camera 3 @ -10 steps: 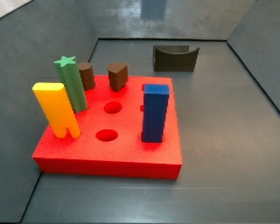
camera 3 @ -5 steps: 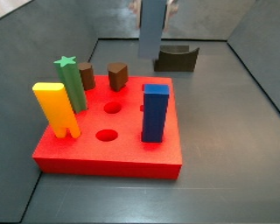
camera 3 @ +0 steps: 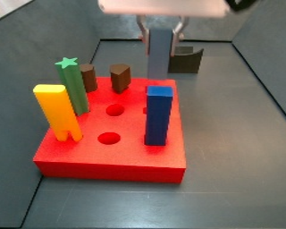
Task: Pick up the arch object. Move up. Rotate the arch object. Move to above the board. Insert the arch object.
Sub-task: Insert the arch object.
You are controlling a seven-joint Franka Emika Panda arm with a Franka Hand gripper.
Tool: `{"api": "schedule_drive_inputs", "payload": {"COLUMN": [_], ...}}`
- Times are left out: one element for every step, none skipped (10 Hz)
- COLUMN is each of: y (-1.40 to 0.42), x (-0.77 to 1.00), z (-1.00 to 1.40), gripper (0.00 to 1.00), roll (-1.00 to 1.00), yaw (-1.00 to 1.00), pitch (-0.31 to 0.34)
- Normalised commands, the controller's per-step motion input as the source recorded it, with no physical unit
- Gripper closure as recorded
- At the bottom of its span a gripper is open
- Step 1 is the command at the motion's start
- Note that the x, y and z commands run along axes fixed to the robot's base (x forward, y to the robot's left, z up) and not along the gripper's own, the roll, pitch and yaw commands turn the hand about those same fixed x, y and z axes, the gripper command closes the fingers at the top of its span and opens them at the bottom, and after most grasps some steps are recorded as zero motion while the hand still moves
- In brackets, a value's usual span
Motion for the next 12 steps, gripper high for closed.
{"api": "schedule_drive_inputs", "payload": {"y": [0.0, -0.01, 0.0, 0.0, -0.05, -0.12, -0.19, -0.19, -0.06, 0.0, 0.09, 0.14], "x": [0.0, -0.05, -0.09, -0.24, -0.16, -0.05, 0.0, 0.08, 0.08, 0.0, 0.0, -0.03], "z": [-0.57, -0.5, -0.42, -0.33, -0.29, -0.32, -0.34, -0.37, -0.44, -0.53, -0.57, -0.52], "gripper": [1.0, 1.0, 1.0, 1.0, 1.0, 1.0, 1.0, 1.0, 1.0, 1.0, 1.0, 1.0], "roll": [0.22, 0.16, 0.08, 0.04, 0.01, 0.0, -0.01, -0.04, -0.02, 0.0, 0.04, 0.06], "yaw": [0.0, 0.03, 0.03, 0.02, 0.03, 0.01, 0.0, 0.0, 0.0, 0.0, 0.0, 0.0], "pitch": [0.0, 0.0, -0.001, -0.01, 0.0, -0.043, -0.044, -0.044, -0.03, 0.0, 0.0, 0.0]}}
